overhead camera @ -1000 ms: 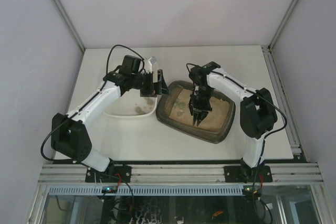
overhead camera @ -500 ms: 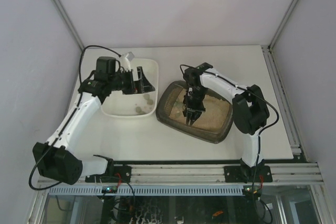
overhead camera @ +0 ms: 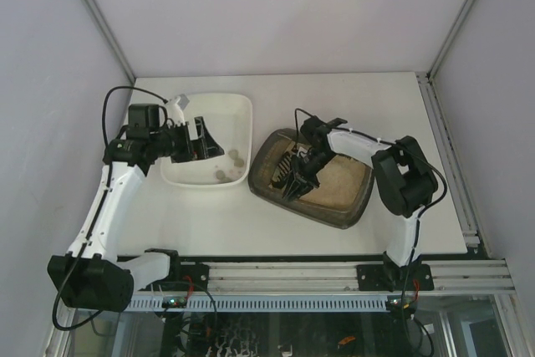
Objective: Clean the litter box
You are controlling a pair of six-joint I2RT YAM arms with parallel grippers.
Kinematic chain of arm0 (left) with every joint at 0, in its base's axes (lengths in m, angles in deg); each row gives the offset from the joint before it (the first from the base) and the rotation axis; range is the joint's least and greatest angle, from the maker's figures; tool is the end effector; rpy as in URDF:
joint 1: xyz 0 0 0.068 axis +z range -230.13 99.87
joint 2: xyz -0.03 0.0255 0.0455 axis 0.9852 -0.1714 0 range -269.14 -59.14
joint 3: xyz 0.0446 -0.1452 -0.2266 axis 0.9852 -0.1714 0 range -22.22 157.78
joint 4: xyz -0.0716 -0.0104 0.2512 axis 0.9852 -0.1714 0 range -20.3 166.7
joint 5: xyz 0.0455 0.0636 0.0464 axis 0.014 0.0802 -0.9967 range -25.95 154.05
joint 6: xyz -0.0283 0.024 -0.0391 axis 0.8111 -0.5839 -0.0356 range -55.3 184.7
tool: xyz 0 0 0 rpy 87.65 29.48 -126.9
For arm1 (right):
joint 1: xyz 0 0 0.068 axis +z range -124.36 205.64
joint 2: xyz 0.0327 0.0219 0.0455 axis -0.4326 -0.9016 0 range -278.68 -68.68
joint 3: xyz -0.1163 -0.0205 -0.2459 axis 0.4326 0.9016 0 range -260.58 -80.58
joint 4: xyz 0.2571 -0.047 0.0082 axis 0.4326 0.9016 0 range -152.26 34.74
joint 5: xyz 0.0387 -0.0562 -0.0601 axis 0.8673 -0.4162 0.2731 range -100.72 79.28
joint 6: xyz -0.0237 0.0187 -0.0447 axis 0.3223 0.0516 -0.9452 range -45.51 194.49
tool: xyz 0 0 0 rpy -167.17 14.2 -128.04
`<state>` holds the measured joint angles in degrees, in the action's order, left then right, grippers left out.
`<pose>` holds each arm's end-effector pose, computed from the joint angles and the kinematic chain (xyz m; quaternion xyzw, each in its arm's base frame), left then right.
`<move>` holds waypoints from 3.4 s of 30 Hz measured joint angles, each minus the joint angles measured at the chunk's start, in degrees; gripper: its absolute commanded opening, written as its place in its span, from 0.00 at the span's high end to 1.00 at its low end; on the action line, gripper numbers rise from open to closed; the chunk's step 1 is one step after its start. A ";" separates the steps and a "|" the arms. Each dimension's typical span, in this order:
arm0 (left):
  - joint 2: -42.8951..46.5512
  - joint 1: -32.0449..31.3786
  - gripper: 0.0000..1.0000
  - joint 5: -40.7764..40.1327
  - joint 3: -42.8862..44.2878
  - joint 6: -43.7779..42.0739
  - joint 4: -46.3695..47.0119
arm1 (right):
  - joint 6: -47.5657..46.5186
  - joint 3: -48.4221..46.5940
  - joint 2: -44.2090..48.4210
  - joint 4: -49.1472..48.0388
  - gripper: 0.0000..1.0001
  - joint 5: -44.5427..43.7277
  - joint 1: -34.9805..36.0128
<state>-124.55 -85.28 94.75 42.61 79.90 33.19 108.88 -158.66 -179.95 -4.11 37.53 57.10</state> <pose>0.2283 -0.0389 0.3383 0.0251 0.8936 -0.3063 0.3272 0.2859 0.2061 0.1779 -0.0280 -0.9122 -0.3372 0.2311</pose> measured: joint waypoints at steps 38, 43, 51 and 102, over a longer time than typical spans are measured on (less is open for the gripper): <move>-0.17 1.81 0.00 -3.41 -3.23 -0.42 -0.59 | 3.61 38.10 48.04 -18.84 1.00 -4.81 -8.48; -0.17 1.86 0.00 -5.22 -3.23 -0.83 -0.85 | 10.62 53.29 65.46 -39.06 1.00 -7.50 -8.52; 0.26 1.86 0.00 -6.64 -4.17 -0.79 -0.17 | 19.21 68.76 75.34 -68.98 1.00 -11.23 -8.52; 2.60 1.86 0.00 -9.51 -9.35 -0.81 3.21 | 60.02 72.26 48.11 -125.92 1.00 -8.46 -4.74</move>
<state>-121.95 -83.42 85.24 33.26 79.09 36.40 168.90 -86.40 -131.84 -130.03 29.07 52.36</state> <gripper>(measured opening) 0.996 0.143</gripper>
